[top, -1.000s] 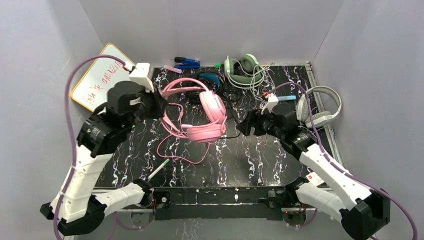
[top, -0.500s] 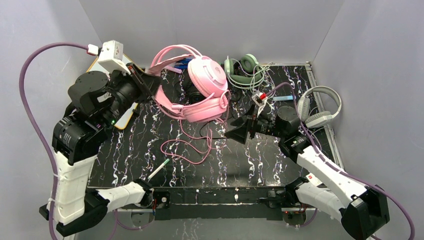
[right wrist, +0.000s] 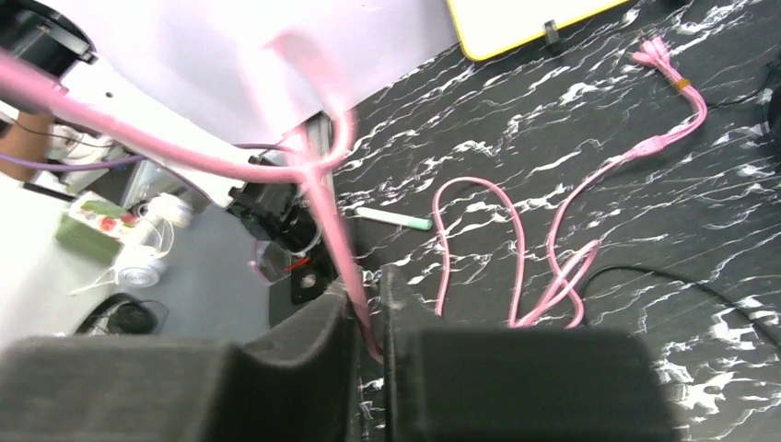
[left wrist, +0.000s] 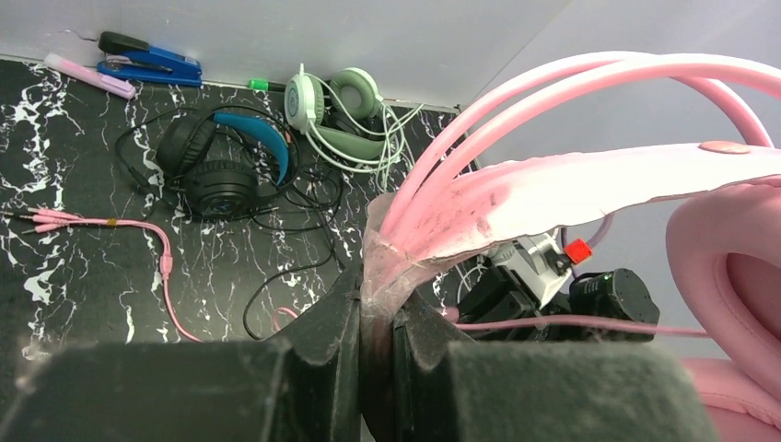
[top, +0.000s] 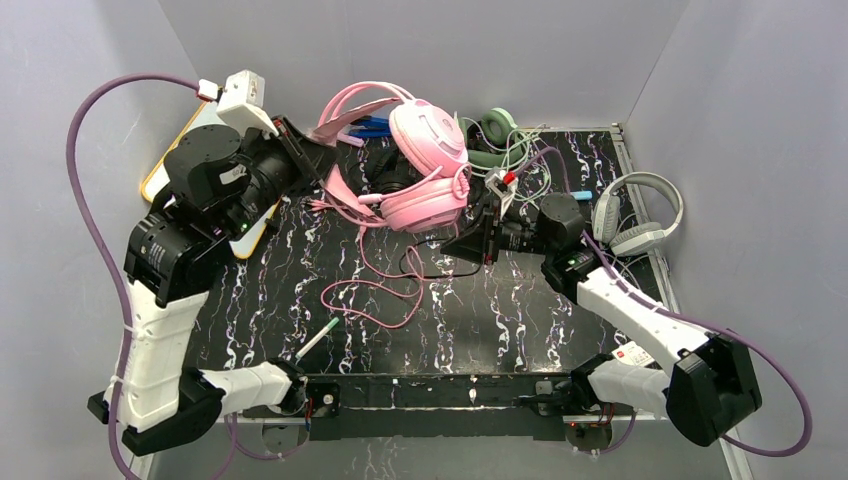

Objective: Wrap the headphones
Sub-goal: Untie the headphones cable from the headphones, then place the headphones at the center of the board.

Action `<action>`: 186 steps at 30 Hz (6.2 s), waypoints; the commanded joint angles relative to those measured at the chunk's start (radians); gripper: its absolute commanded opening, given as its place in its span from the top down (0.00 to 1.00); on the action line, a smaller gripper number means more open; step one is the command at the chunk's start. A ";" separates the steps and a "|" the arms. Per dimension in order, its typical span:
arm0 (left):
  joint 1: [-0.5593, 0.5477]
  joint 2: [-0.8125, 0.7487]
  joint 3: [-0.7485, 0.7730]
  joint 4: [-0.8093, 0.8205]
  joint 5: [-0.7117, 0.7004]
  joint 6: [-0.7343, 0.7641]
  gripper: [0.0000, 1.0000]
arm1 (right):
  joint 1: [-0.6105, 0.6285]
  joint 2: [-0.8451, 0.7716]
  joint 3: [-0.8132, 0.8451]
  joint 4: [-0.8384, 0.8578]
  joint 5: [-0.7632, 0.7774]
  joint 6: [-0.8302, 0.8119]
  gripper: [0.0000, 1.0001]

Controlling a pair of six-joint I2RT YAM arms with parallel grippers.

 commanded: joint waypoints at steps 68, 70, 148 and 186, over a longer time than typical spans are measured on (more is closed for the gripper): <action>0.296 0.291 0.193 0.025 -0.911 -0.151 1.00 | 0.122 0.180 0.859 -1.208 0.705 -0.327 0.95; 0.297 0.290 0.263 0.090 -1.045 -0.030 1.00 | 0.118 0.138 0.821 -1.156 0.973 -0.307 0.84; 0.213 -0.329 -0.081 0.980 -1.310 0.636 1.00 | -0.262 0.333 0.935 -0.968 0.997 0.043 0.99; 0.213 -0.114 -0.284 0.053 -0.690 -0.386 1.00 | -0.412 -0.197 0.409 -1.117 1.102 0.215 0.06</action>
